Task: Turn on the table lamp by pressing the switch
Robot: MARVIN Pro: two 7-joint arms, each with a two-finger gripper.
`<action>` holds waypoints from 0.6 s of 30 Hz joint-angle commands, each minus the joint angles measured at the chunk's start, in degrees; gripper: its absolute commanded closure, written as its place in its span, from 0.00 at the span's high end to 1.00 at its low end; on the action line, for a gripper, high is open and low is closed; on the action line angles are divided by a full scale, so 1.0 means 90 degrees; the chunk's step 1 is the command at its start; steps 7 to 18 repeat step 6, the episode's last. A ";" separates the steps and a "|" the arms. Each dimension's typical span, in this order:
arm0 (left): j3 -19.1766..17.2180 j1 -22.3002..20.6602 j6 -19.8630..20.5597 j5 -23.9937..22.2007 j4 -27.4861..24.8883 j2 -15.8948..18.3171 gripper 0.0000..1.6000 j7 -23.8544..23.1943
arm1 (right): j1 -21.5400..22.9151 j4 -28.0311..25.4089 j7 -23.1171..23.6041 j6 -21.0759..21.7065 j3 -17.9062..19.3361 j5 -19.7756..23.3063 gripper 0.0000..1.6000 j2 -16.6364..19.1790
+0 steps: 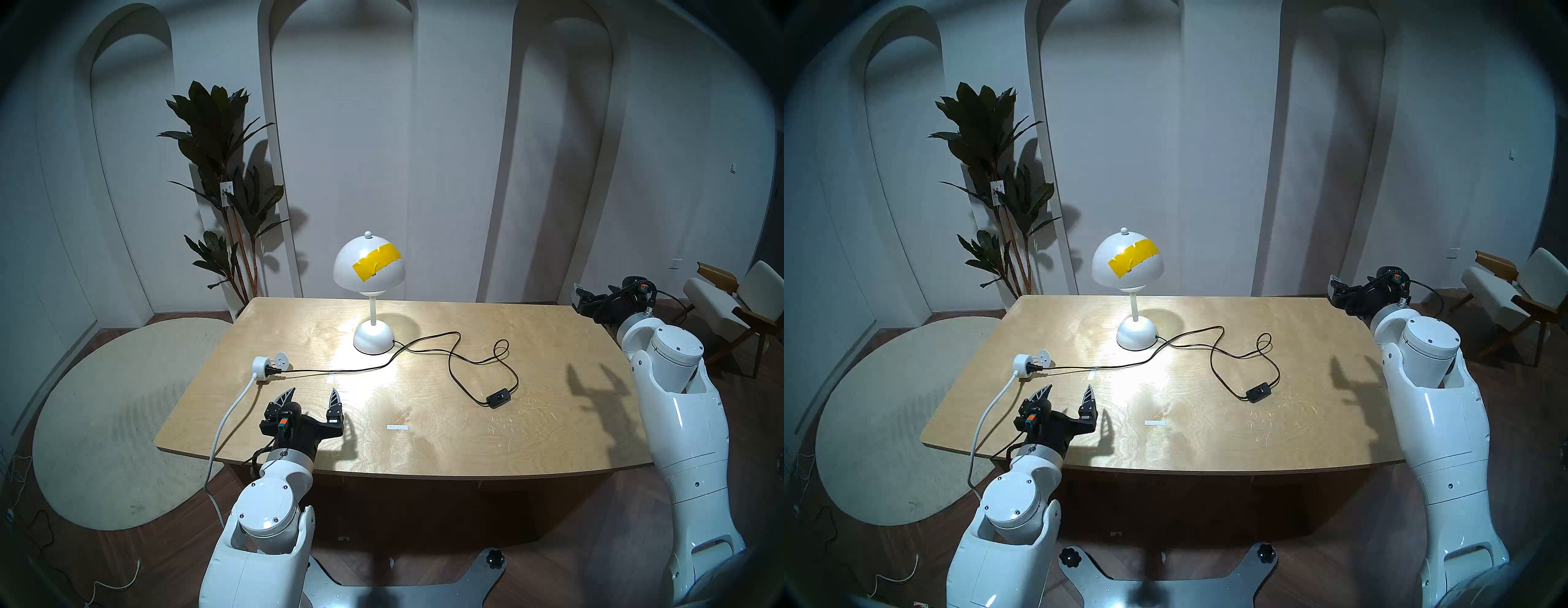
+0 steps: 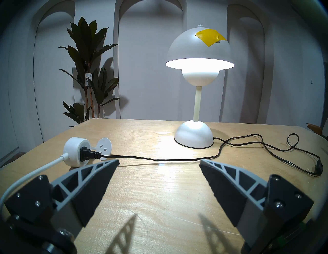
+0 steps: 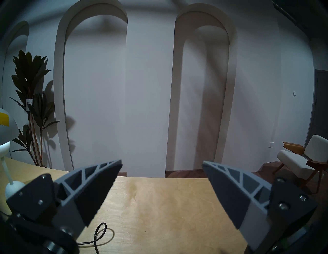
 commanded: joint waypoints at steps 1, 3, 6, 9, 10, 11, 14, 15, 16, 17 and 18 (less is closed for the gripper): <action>-0.0001 -0.0033 -0.0026 -0.0004 -0.0155 -0.0002 1.00 -0.0001 | 0.0087 -0.0112 -0.0030 -0.0091 0.0037 -0.0032 1.00 0.0024; -0.0001 -0.0033 -0.0026 -0.0004 -0.0155 -0.0002 1.00 -0.0001 | 0.0087 -0.0112 -0.0031 -0.0091 0.0036 -0.0032 1.00 0.0024; -0.0001 -0.0033 -0.0026 -0.0004 -0.0155 -0.0002 1.00 -0.0001 | 0.0087 -0.0112 -0.0031 -0.0091 0.0036 -0.0034 1.00 0.0023; -0.0001 -0.0033 -0.0026 -0.0004 -0.0155 -0.0002 1.00 -0.0001 | 0.0087 -0.0112 -0.0031 -0.0091 0.0036 -0.0034 1.00 0.0023; -0.0001 -0.0033 -0.0026 -0.0004 -0.0155 -0.0002 1.00 -0.0001 | 0.0087 -0.0112 -0.0031 -0.0091 0.0036 -0.0034 1.00 0.0023; -0.0001 -0.0033 -0.0026 -0.0004 -0.0155 -0.0002 1.00 -0.0001 | 0.0087 -0.0112 -0.0031 -0.0091 0.0036 -0.0034 1.00 0.0023; -0.0001 -0.0033 -0.0026 -0.0004 -0.0155 -0.0002 1.00 -0.0001 | 0.0087 -0.0112 -0.0031 -0.0091 0.0036 -0.0034 1.00 0.0023; -0.0001 -0.0033 -0.0026 -0.0004 -0.0155 -0.0002 1.00 -0.0001 | 0.0087 -0.0112 -0.0031 -0.0091 0.0036 -0.0034 1.00 0.0023; -0.0001 -0.0033 -0.0026 -0.0004 -0.0155 -0.0002 1.00 -0.0001 | 0.0087 -0.0112 -0.0031 -0.0091 0.0036 -0.0034 1.00 0.0023; -0.0001 -0.0033 -0.0026 -0.0004 -0.0155 -0.0002 1.00 -0.0001 | 0.0087 -0.0112 -0.0031 -0.0091 0.0036 -0.0034 1.00 0.0023; -0.0001 -0.0033 -0.0026 -0.0004 -0.0155 -0.0002 1.00 -0.0001 | 0.0087 -0.0112 -0.0031 -0.0091 0.0036 -0.0034 1.00 0.0023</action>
